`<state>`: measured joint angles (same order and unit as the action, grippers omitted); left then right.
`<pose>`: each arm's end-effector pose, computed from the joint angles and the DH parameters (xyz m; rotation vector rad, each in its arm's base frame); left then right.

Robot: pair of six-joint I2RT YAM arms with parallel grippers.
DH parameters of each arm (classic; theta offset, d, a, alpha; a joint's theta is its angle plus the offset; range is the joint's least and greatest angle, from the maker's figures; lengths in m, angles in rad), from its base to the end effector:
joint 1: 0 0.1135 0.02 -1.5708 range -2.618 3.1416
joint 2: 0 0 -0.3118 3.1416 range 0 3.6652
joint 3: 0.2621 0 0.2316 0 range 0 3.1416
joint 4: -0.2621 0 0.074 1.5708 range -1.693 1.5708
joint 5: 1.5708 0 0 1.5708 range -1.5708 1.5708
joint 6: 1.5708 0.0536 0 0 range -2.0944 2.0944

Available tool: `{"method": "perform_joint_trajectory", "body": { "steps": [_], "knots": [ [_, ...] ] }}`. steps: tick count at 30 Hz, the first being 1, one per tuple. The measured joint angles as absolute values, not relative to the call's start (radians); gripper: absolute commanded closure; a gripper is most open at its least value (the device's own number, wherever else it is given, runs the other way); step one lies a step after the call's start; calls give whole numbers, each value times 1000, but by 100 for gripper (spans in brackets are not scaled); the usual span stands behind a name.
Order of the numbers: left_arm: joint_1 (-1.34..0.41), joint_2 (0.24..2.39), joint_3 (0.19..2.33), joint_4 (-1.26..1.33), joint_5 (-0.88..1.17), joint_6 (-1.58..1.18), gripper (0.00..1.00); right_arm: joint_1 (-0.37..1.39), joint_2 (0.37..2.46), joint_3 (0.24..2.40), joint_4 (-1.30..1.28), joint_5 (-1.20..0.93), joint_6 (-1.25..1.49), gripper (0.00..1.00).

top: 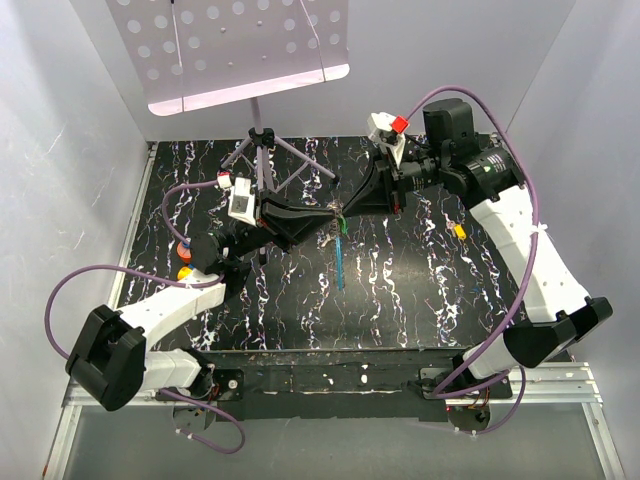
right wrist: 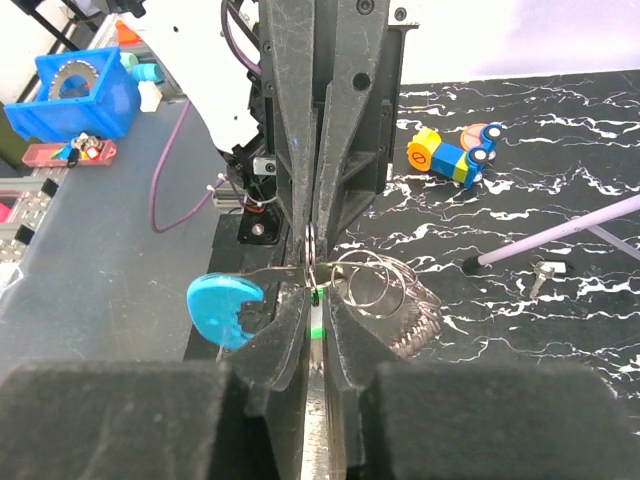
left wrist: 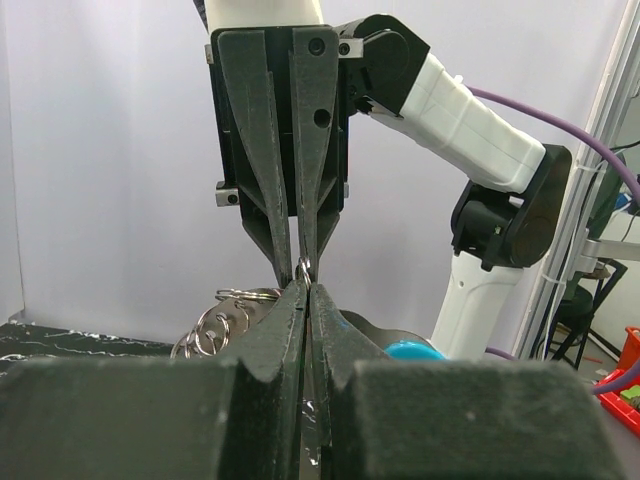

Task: Put the keys on the keyring

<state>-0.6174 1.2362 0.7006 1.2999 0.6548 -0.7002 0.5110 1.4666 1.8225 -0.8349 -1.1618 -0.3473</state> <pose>0.1643 -0.1567 0.4261 0.6465 0.8849 -1.4605 0.2035 0.1705 0.5139 -1.4113 1.3473 1.2757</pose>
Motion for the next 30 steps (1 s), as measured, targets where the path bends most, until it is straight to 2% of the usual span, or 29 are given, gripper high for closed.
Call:
{"method": "perform_joint_trajectory", "body": {
  "steps": [2, 4, 20, 22, 25, 30],
  "knots": [
    [-617, 1234, 701, 1303, 655, -700, 100, 511, 1465, 1821, -834, -1162, -343, 95],
    [-617, 1232, 701, 1303, 655, -699, 100, 512, 1465, 1820, -834, -1163, -340, 99],
    [-617, 1215, 701, 1302, 671, -684, 100, 513, 1448, 1710, -720, -1229, -157, 99],
    [-617, 1215, 701, 1302, 673, -684, 100, 513, 1448, 1691, -689, -1243, -114, 84],
    [-617, 1215, 701, 1304, 673, -684, 100, 513, 1448, 1684, -661, -1255, -64, 69],
    [-617, 1211, 701, 1306, 673, -682, 100, 505, 1448, 1695, -656, -1269, -62, 60]
  ]
}}
